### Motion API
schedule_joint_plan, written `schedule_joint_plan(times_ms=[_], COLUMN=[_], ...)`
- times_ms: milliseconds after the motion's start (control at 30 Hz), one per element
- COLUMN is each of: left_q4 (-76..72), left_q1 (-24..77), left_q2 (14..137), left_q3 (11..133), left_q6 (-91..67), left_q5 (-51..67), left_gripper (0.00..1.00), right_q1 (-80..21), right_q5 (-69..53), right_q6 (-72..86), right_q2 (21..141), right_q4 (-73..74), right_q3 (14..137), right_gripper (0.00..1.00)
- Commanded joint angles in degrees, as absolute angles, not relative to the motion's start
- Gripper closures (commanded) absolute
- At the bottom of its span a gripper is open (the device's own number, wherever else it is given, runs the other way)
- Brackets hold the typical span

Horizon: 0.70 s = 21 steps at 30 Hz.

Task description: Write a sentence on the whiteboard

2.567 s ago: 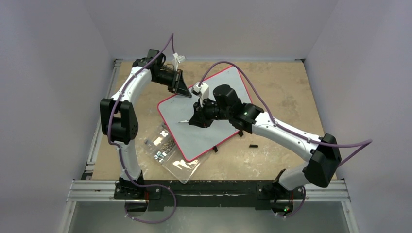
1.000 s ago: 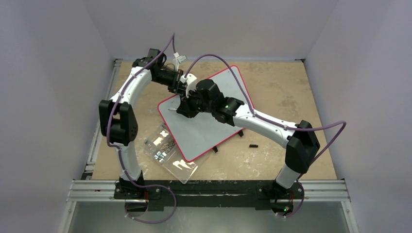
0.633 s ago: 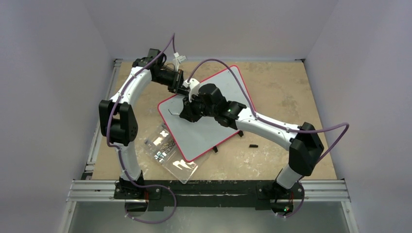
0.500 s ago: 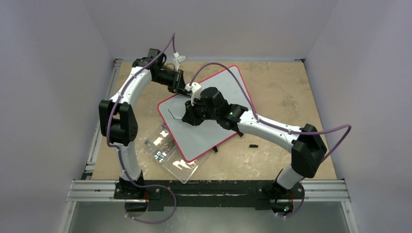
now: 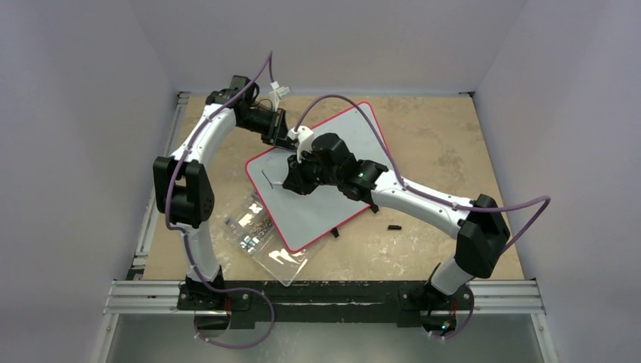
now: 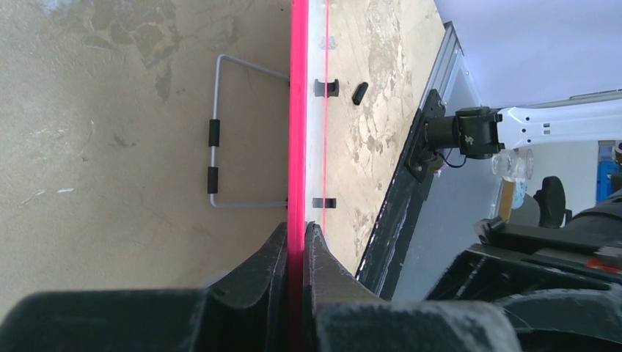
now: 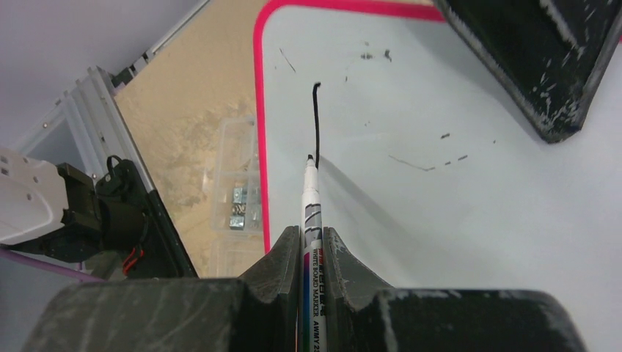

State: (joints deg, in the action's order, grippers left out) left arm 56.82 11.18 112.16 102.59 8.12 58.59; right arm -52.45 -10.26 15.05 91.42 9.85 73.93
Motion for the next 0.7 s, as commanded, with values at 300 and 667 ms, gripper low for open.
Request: schedule_joint_plan(times_ms=[300, 667], left_q4=[59.9, 60.1], left_q1=[13.4, 13.6], left_q2=[109.4, 109.0], left_q3=[102.8, 102.7], left_q6=[13.2, 13.4], left_q5=[53.3, 53.0], left_gripper=[1.00, 1.00], right_q1=[-52.5, -52.4], right_q5=[-10.0, -7.7], right_q6=[18.0, 18.1], right_q2=[93.1, 95.5], right_q4=[7.1, 7.6], right_q3=[82.5, 84.1], right_gripper=[1.00, 1.00])
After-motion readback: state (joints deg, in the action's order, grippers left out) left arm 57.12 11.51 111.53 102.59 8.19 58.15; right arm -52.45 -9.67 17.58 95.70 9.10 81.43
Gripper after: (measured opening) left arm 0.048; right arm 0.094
